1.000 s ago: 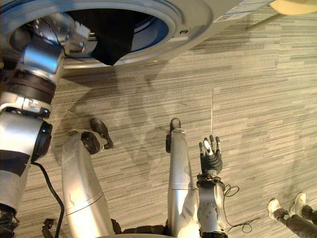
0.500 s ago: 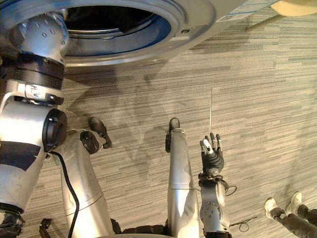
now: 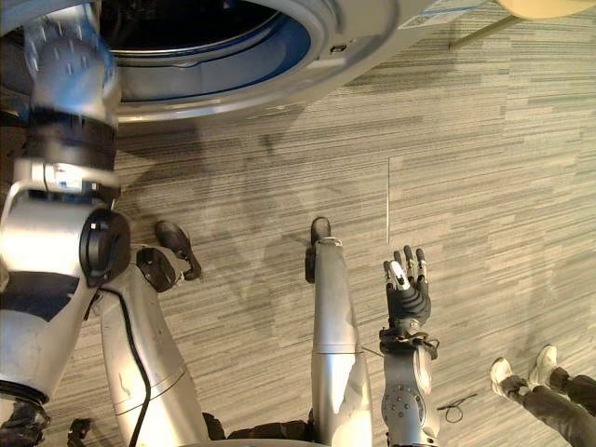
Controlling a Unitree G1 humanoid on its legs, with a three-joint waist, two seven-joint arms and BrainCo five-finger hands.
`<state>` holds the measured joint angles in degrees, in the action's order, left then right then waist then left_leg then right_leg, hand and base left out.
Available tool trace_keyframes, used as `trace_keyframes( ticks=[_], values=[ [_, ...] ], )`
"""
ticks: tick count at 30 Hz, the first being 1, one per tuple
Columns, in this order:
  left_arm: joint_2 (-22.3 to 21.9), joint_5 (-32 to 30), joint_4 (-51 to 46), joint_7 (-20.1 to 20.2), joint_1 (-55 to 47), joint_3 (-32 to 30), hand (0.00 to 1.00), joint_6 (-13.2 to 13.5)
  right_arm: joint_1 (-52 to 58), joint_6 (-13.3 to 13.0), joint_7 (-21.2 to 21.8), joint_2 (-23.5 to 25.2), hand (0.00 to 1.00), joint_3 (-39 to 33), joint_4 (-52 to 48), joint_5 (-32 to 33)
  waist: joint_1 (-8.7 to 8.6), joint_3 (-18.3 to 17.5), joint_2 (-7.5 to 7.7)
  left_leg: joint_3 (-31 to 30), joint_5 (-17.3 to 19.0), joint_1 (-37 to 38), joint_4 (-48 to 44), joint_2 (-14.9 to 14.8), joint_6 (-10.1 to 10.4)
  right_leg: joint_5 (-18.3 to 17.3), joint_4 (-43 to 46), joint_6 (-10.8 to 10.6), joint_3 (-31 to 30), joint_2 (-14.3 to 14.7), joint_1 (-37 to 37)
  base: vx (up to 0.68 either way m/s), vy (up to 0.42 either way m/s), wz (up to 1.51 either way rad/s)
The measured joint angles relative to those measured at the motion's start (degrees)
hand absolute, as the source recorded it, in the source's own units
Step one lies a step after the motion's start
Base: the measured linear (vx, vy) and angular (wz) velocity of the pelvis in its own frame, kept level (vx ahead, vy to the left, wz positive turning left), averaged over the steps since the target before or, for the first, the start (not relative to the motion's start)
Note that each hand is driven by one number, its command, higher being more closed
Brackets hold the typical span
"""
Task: Pick up the laundry basket with both hands and put the clothes into the washing machine.
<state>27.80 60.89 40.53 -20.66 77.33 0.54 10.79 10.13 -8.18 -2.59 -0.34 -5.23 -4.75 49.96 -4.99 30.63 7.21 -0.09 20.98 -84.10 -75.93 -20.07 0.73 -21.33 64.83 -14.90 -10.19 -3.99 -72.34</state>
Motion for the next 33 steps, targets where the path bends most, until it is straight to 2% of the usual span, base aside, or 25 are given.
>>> trace_keyframes(
  ticks=[1,2,3,4,5,6,7,10,11,14,20,24,26,28,29,31,32,33],
  values=[
    [2.4,-15.8,0.1,6.1,-3.1,3.7,0.0,-6.9,0.3,0.4,0.2,0.0,0.0,-1.0,1.1,-0.7,1.19,0.2,-0.24,0.1,0.0,0.0,0.1,-0.1,0.0,0.0,0.1,0.0,0.0,0.0,-0.2,-0.04,-0.057,0.05],
    [3.4,-23.5,0.1,8.9,-3.5,6.2,0.0,-9.6,0.3,0.6,0.3,-0.2,0.0,-1.3,1.9,-1.1,1.79,0.2,-0.24,0.1,0.0,0.0,0.1,-0.1,0.0,0.0,0.1,0.0,-0.1,0.0,-0.2,-0.04,-0.047,0.06],
    [3.9,-37.9,0.1,11.0,-2.1,12.9,0.0,-14.4,0.3,1.1,0.7,-0.5,0.0,-1.5,3.6,-1.1,2.67,0.1,-0.2,0.4,0.0,0.0,0.3,-0.1,0.0,0.0,0.0,0.0,-0.2,-0.1,-0.2,-0.03,-0.029,0.08],
    [3.8,-52.5,0.4,13.0,1.1,19.3,0.0,-17.5,0.3,1.9,1.8,-0.9,0.0,-1.1,4.4,-1.1,2.98,0.1,-0.19,0.5,-0.1,0.0,0.4,-0.1,0.0,0.0,-0.2,0.0,-0.3,-0.2,0.0,-0.03,-0.02,0.06],
    [3.7,-57.0,0.9,13.8,2.7,21.6,0.0,-18.0,0.3,2.1,2.2,-1.2,0.0,-0.6,4.4,-1.1,2.91,0.1,-0.19,0.5,-0.2,0.0,0.3,-0.1,-0.2,0.0,-0.3,0.0,-0.3,-0.2,0.1,-0.02,-0.001,-0.04],
    [3.3,-68.6,1.6,16.7,5.3,24.4,0.0,-17.9,0.2,2.4,3.6,-1.5,0.0,-0.5,4.2,-1.0,2.75,0.1,-0.17,0.6,-0.1,0.0,0.2,-0.2,-0.2,0.3,-0.5,0.0,-0.4,-0.1,0.1,-0.02,0.013,-0.15],
    [2.7,-72.6,2.6,17.7,7.7,26.4,0.0,-17.8,-0.2,2.4,4.5,-1.7,0.0,-0.5,3.9,-0.1,2.4,0.1,-0.15,0.6,-0.1,-0.1,0.2,-0.4,-0.2,0.6,-1.0,0.1,-0.4,0.1,0.0,-0.03,0.014,-0.2],
    [2.9,-77.7,3.5,18.3,11.8,29.9,0.0,-17.6,-0.8,2.0,5.4,-2.5,0.0,-0.7,3.2,1.6,1.82,0.1,-0.14,0.4,-0.1,-0.4,0.2,-1.0,-0.3,1.3,-2.0,0.1,-0.4,0.8,0.0,-0.03,0.002,-0.18],
    [3.6,-80.3,3.7,18.7,13.6,31.3,0.0,-17.4,-0.8,1.8,5.4,-2.4,0.0,-1.1,2.9,1.8,1.11,0.1,-0.14,0.4,-0.1,-0.5,0.3,-0.9,-0.3,1.3,-2.0,0.1,-0.3,0.8,0.0,0.0,0.0,0.0],
    [4.8,-84.4,4.1,19.1,16.3,33.2,0.0,-17.1,-0.8,1.8,5.3,-2.3,0.0,-1.2,2.8,1.8,1.12,0.1,-0.14,0.4,-0.1,-0.5,0.5,-0.9,-0.2,1.3,-1.7,0.1,-0.3,0.8,-0.3,-0.01,-0.022,0.01],
    [6.6,-86.4,4.1,17.9,20.3,35.8,0.0,-17.0,-0.9,0.9,5.4,-2.3,0.0,-1.3,2.6,1.7,1.3,0.1,-0.14,0.4,-0.3,-0.8,0.4,0.1,0.0,0.9,-0.2,0.1,0.0,-0.2,-1.1,-0.03,-0.033,0.09],
    [6.6,-90.0,-0.8,12.7,23.1,38.9,0.0,-17.0,-1.0,-0.4,5.4,-2.3,0.0,-1.5,2.1,1.4,1.33,0.1,-0.14,0.2,-0.5,-2.2,-0.3,0.6,-0.4,0.8,0.9,0.1,0.2,-0.8,-2.3,-0.03,-0.019,0.07],
    [6.7,-90.9,-2.7,8.3,23.4,38.9,0.0,-16.9,-1.0,-0.8,5.7,-2.2,0.0,-1.5,1.6,1.4,1.21,0.1,-0.14,0.2,-0.6,-2.7,-0.4,1.0,-0.5,0.8,1.3,0.1,0.2,-1.1,-2.9,-0.04,-0.017,0.05],
    [7.3,-94.0,-4.3,2.1,23.4,39.0,0.0,-18.5,-1.0,-2.3,6.0,-1.8,0.0,-1.4,1.6,1.4,1.1,0.1,-0.14,0.1,-0.7,-3.1,-0.5,1.1,-0.7,0.8,1.2,0.1,0.4,-1.2,-3.1,-0.05,-0.019,0.01],
    [7.4,-94.6,-4.6,0.6,23.3,39.0,0.0,-18.8,-1.0,-2.7,6.0,-1.7,0.0,-1.4,1.6,1.4,1.02,0.1,-0.15,0.1,-0.8,-3.2,-0.5,1.1,-0.7,0.8,1.2,0.1,0.4,-1.3,-3.0,-0.04,-0.021,0.03],
    [7.5,-99.0,-6.4,-0.6,21.3,39.1,0.0,-20.3,-1.0,-3.3,5.1,-1.0,0.0,-1.4,1.4,1.4,1.04,0.1,-0.15,0.1,-0.8,-3.1,-0.5,1.2,-0.7,0.8,1.1,0.1,0.5,-1.5,-3.0,-0.04,-0.029,0.03],
    [7.5,-99.9,-7.0,-0.6,20.6,39.1,0.0,-20.3,-1.0,-3.3,5.0,-0.9,0.0,-1.4,1.4,1.4,1.1,0.1,-0.16,0.2,-0.8,-3.1,-0.5,1.2,-0.8,0.8,1.2,0.1,0.6,-1.6,-3.0,-0.03,-0.035,0.03],
    [7.5,-101.2,-7.4,0.7,19.1,38.9,0.0,-19.2,-1.0,-3.5,4.9,-0.9,0.0,-1.4,1.4,1.4,1.3,0.1,-0.16,0.2,-0.8,-3.0,-0.4,1.2,-0.8,0.8,1.2,0.1,0.7,-1.7,-2.9,-0.02,-0.026,0.03]
  ],
)
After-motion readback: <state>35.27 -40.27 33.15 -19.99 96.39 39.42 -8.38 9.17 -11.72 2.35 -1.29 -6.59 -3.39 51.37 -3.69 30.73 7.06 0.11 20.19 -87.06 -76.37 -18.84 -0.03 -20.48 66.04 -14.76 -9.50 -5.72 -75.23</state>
